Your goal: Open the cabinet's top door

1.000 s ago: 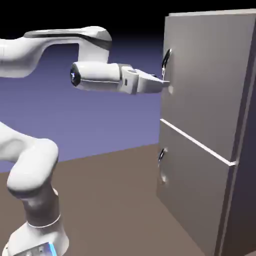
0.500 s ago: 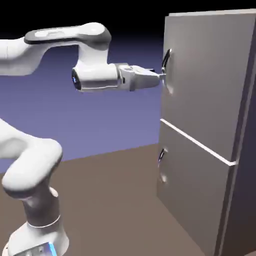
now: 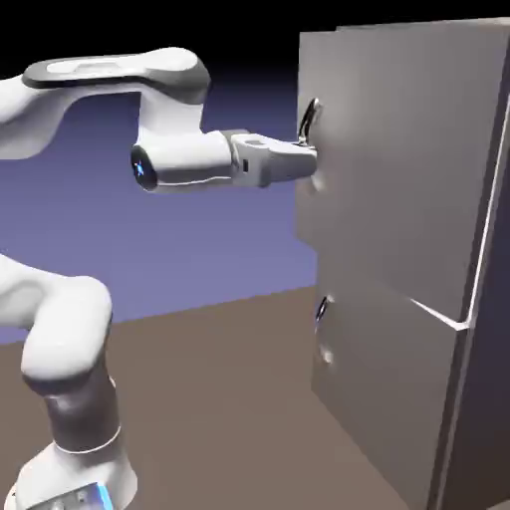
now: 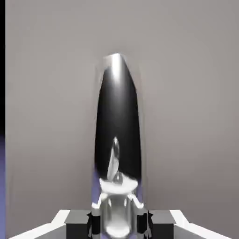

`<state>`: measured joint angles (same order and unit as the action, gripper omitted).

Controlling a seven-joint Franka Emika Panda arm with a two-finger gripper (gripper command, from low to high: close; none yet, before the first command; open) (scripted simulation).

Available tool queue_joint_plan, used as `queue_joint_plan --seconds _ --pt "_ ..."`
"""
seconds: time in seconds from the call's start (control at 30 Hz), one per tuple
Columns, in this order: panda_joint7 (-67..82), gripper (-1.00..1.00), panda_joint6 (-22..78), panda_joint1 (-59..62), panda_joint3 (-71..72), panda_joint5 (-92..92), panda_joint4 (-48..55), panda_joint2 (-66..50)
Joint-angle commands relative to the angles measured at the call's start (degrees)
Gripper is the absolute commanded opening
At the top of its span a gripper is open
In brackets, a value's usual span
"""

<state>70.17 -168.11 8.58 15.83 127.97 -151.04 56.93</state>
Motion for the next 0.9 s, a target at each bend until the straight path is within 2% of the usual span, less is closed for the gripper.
queue_joint_plan --seconds 0.0,0.23,0.43,0.6,0.87 --pt "-1.03 -1.0 -0.15 -2.08 -1.81 -2.38 -0.99 1.01" --pt "-10.42 -1.0 -1.2 -13.39 -11.82 -19.81 -7.02 8.47" --pt "-21.3 -1.0 1.67 -15.59 -16.42 -34.76 -11.56 14.76" --pt "-29.87 -1.0 9.8 -12.45 -20.83 -47.22 -14.98 20.88" --pt "-36.65 -1.0 29.4 -5.15 -34.56 -65.48 -16.23 28.56"
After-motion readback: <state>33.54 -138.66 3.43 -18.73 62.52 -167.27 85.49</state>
